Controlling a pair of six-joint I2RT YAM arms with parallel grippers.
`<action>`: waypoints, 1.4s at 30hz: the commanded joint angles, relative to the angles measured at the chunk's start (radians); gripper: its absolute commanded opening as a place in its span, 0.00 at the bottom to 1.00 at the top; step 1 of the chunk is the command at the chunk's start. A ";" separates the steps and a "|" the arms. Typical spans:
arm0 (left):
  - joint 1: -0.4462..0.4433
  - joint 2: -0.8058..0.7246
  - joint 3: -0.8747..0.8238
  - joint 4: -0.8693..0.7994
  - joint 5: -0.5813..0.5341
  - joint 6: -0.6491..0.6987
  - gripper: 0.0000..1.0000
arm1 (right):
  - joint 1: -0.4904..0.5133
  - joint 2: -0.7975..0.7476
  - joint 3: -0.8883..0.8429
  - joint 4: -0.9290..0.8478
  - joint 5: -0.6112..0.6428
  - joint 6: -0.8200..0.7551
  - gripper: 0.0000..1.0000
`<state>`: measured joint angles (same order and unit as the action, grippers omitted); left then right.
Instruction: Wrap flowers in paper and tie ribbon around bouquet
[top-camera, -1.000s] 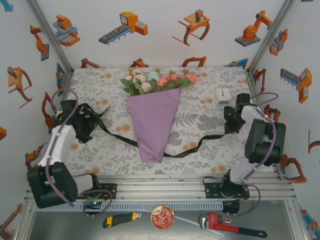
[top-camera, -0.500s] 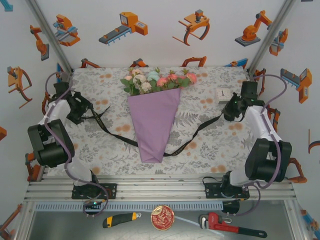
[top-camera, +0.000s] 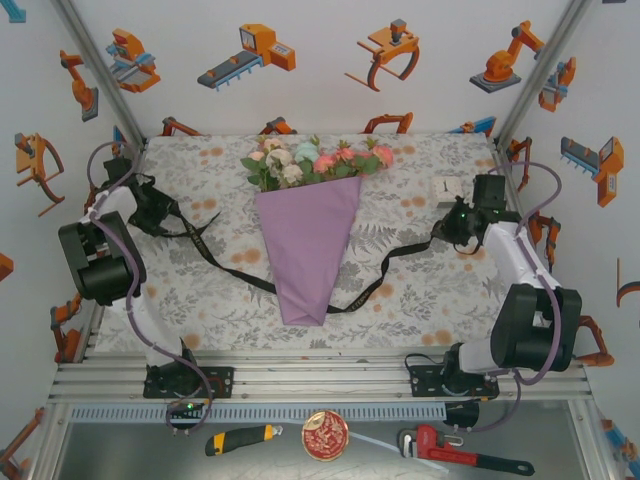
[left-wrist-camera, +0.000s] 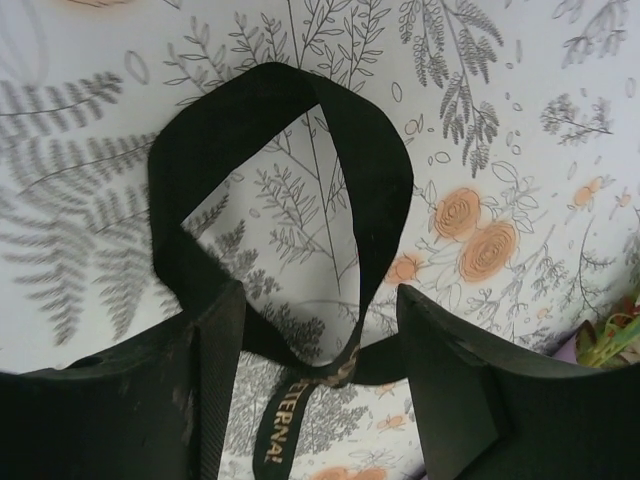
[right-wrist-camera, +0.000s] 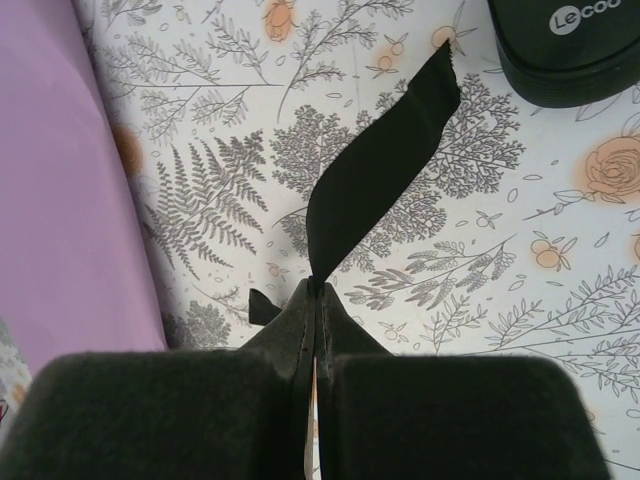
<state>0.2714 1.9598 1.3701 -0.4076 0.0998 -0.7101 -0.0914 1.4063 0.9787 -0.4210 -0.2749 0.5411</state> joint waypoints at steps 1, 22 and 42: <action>-0.007 0.054 0.068 0.027 0.043 -0.027 0.58 | 0.009 -0.027 0.014 -0.007 -0.040 -0.009 0.00; -0.031 -0.151 0.000 -0.050 0.010 0.119 0.21 | 0.314 -0.058 0.134 0.164 -0.135 0.045 0.00; -0.182 0.163 0.279 -0.247 -0.232 0.098 0.46 | 0.397 -0.050 0.161 0.149 -0.098 0.018 0.00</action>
<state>0.0933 2.0926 1.6104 -0.5674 -0.0761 -0.6273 0.3012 1.3895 1.1461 -0.2573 -0.3935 0.5766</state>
